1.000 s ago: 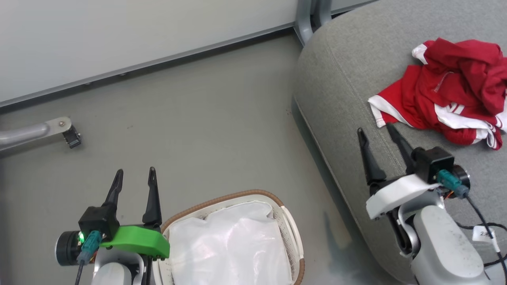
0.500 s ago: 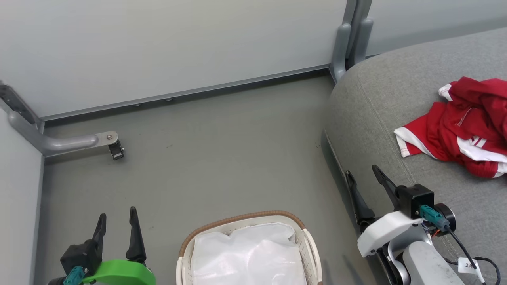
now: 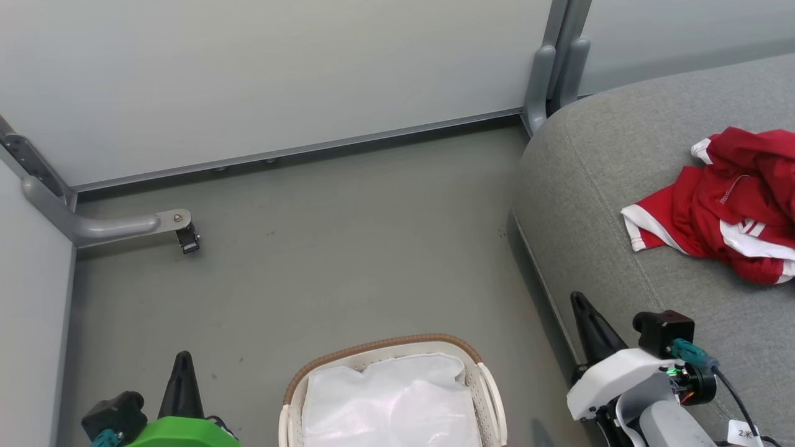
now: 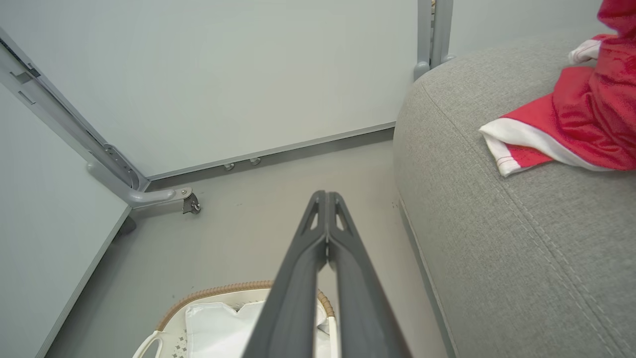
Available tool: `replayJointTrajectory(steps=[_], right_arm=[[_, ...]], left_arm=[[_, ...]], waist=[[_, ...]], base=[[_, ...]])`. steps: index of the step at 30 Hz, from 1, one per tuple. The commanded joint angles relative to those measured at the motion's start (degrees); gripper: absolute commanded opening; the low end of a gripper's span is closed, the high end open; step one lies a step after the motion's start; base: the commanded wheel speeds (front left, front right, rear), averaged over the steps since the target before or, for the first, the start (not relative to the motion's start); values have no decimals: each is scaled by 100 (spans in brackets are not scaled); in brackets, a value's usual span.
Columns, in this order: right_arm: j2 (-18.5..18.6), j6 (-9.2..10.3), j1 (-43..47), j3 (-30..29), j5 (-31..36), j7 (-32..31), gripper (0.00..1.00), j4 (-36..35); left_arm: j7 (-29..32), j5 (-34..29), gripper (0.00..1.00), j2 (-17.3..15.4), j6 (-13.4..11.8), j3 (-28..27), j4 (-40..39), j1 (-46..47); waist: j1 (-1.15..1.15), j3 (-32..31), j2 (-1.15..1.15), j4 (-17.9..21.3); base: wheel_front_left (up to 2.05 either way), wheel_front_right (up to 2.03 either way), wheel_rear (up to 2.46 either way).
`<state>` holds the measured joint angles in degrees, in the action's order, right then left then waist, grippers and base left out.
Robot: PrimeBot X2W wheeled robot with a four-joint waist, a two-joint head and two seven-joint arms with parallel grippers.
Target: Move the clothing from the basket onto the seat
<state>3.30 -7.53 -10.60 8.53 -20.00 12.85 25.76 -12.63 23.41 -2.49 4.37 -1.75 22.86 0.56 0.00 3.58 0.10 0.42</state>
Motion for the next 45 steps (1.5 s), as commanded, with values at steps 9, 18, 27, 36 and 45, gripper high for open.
replayJointTrajectory(steps=[9,18,27,36,45], right_arm=[[11,1,8,-235,-1061,-268,0,-260],[6,2,62,-397,-1842,-479,0,-377],[1,2,113,-549,-2568,-677,0,-486],[-5,2,151,-701,-3287,-873,0,-593],[-10,3,197,-822,-3870,-1031,0,-679]], left_arm=[[250,1016,0,-23,66,-73,-218,160],[456,1760,0,-27,99,-122,-306,226],[653,2451,0,-31,129,-170,-386,279],[853,3135,0,-35,161,-222,-460,344],[1010,3695,0,-38,182,-265,-526,391]], waist=[[0,-28,-1,-4],[0,-54,-2,-7],[0,-81,-3,-10],[0,-111,-4,-13],[0,-137,-4,-16]], base=[[0,0,0],[0,0,0],[0,0,0],[0,0,0],[0,0,0]])
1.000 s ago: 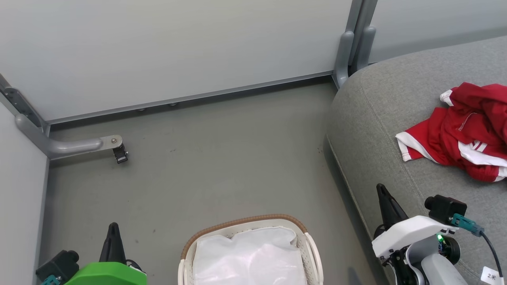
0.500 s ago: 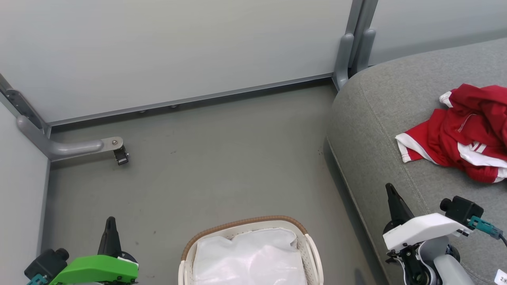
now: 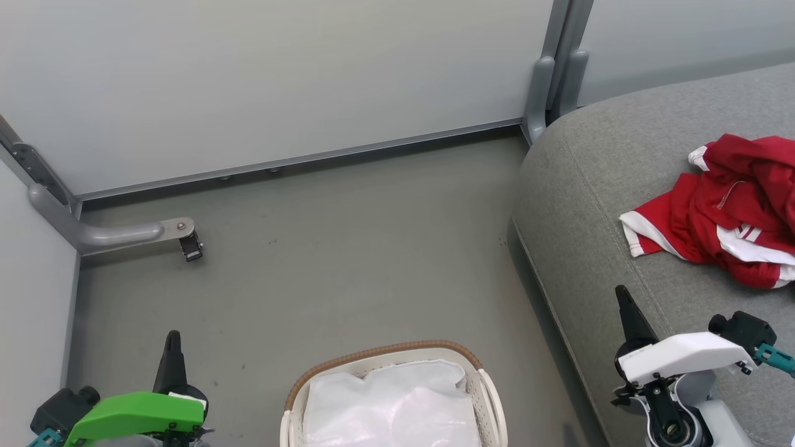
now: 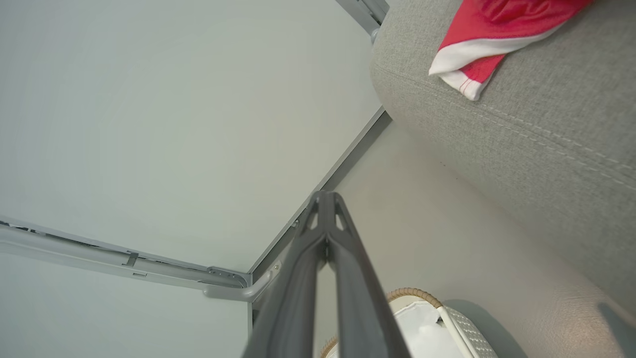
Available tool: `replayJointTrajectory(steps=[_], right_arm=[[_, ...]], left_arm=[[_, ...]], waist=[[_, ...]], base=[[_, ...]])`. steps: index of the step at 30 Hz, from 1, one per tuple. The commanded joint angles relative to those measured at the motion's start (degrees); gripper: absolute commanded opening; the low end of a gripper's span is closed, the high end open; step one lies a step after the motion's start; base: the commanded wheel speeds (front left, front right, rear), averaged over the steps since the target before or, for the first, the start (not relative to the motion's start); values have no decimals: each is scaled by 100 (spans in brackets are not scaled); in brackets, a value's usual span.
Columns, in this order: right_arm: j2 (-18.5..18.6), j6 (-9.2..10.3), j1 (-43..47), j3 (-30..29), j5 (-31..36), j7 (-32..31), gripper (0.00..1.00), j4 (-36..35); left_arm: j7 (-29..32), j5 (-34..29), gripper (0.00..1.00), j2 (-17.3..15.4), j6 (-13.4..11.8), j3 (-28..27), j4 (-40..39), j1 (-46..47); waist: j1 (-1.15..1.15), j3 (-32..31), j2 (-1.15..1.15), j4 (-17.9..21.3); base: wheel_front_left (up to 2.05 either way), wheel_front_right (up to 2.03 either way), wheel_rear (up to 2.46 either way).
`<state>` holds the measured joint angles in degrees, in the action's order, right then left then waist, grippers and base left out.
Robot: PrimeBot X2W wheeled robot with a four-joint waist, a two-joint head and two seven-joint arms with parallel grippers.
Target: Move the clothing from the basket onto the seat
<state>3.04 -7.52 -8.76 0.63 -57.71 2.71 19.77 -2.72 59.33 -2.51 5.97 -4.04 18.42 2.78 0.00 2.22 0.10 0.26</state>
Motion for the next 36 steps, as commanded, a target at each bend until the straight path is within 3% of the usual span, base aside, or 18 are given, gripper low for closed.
replayJointTrajectory(steps=[1,36], right_arm=[[16,2,19,-47,-171,-35,0,-91],[3,3,152,-453,-2081,-565,0,-371]], left_arm=[[37,163,0,-37,25,-41,-89,175],[571,1986,0,-48,113,-175,-285,321]], waist=[[0,-4,-4,-1],[0,-111,-7,-13]], base=[[0,0,0],[0,0,0]])
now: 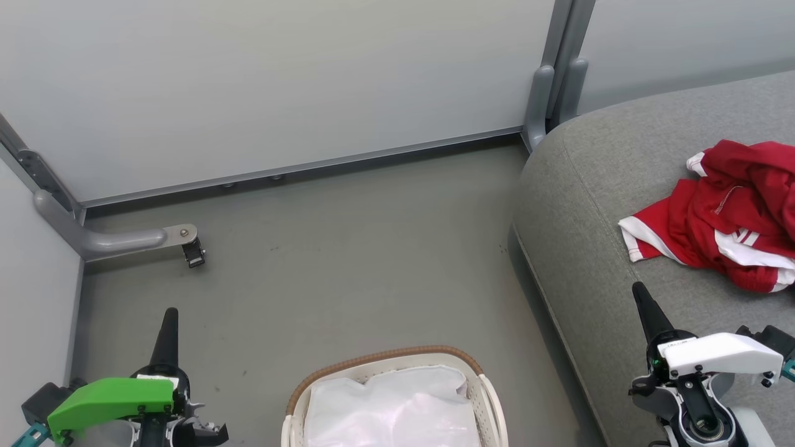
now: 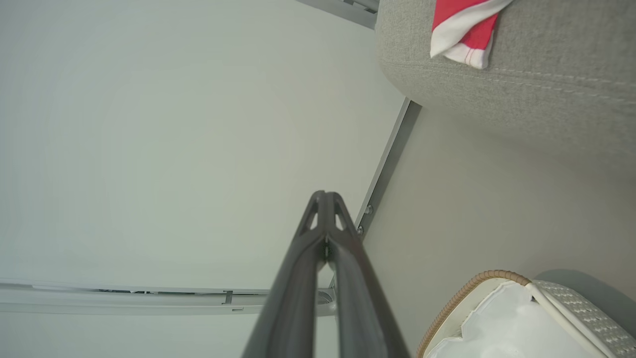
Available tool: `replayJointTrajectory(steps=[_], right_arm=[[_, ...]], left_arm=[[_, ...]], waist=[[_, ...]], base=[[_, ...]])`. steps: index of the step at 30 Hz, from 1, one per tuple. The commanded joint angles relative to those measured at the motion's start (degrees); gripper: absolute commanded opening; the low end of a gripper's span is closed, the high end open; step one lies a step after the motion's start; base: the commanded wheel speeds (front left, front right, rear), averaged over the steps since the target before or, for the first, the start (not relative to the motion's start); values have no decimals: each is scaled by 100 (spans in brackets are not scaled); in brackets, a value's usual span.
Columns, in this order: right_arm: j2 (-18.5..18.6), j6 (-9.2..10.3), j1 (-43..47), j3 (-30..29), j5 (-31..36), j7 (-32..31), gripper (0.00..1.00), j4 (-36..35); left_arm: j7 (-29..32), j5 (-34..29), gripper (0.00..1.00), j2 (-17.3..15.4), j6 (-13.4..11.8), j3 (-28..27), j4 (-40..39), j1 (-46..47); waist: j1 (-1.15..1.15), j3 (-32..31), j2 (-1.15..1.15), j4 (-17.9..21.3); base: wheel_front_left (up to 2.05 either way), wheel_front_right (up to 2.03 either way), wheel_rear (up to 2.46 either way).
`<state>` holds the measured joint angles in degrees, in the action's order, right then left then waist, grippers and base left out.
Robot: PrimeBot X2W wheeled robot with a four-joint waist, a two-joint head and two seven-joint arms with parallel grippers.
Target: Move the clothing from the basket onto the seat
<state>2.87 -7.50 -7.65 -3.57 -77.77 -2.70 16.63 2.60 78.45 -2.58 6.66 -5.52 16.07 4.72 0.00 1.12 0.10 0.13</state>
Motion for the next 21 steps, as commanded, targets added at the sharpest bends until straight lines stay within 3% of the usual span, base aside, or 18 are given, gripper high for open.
replayJointTrajectory(steps=[1,21], right_arm=[[19,0,46,-44,-125,-39,0,-65],[12,1,124,-229,-1007,-287,0,-189]], left_arm=[[43,125,0,-42,38,-29,-56,134],[286,965,0,-46,81,-92,-143,205]], waist=[[0,-4,-7,-1],[0,-67,-9,-8]], base=[[0,0,0],[0,0,0]])
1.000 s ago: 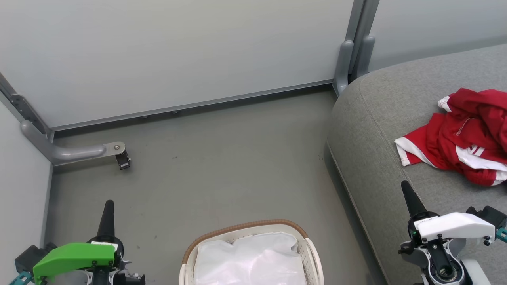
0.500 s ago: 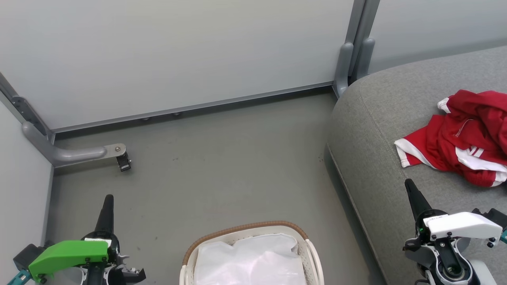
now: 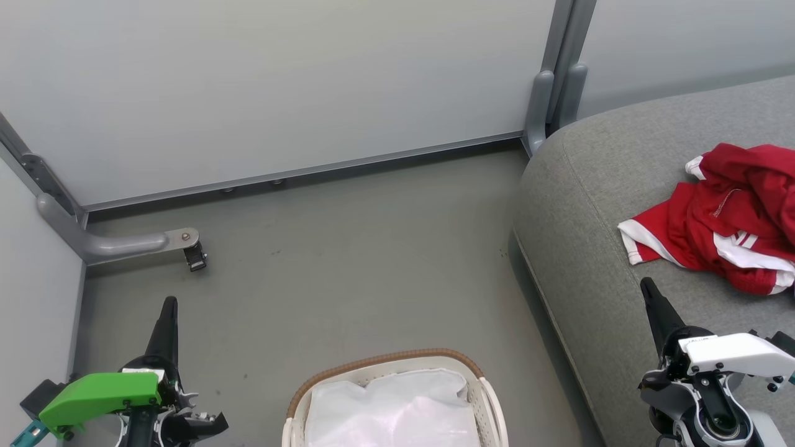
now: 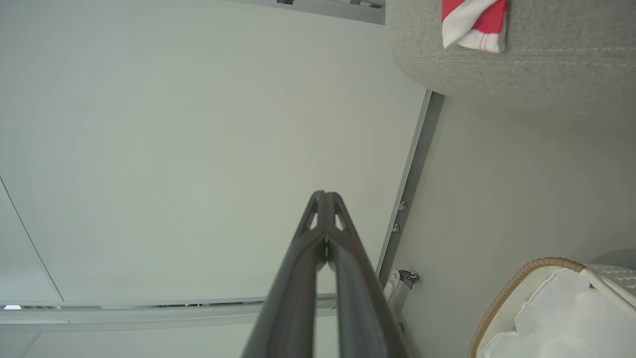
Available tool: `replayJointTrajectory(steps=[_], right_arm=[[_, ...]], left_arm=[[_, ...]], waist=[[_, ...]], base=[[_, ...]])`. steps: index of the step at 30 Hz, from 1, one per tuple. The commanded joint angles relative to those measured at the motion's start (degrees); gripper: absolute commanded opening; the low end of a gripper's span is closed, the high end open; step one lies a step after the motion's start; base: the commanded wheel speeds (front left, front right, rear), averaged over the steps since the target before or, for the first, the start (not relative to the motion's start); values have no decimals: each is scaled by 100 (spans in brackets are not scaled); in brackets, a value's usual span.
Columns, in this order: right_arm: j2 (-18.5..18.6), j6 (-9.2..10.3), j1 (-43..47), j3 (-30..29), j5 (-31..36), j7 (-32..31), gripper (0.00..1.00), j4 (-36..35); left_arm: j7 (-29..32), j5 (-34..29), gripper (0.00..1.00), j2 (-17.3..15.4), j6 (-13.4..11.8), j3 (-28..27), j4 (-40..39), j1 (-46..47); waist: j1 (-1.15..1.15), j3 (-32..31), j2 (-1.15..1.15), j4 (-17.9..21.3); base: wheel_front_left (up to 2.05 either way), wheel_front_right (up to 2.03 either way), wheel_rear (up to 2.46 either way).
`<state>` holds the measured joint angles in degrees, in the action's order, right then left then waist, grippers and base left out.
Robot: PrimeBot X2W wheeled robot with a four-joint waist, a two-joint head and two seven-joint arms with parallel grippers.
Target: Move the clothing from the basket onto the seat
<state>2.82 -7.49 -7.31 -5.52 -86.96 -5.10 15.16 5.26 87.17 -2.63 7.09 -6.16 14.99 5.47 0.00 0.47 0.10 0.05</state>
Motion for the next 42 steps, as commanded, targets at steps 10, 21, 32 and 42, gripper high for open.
replayJointTrajectory(steps=[10,21,32,42], right_arm=[[13,0,108,-110,-460,-147,0,-92],[12,0,108,-128,-545,-168,0,-103],[12,0,108,-128,-545,-168,0,-102],[12,0,108,-128,-545,-168,0,-102]], left_arm=[[128,448,0,-43,58,-50,-74,141],[156,527,0,-43,58,-56,-79,146],[155,527,0,-43,59,-55,-79,145],[155,528,0,-43,59,-55,-80,145]], waist=[[0,-31,-10,-4],[0,-41,-10,-5],[0,-41,-10,-5],[0,-41,-10,-5]], base=[[0,0,0],[0,0,0],[0,0,0],[0,0,0]])
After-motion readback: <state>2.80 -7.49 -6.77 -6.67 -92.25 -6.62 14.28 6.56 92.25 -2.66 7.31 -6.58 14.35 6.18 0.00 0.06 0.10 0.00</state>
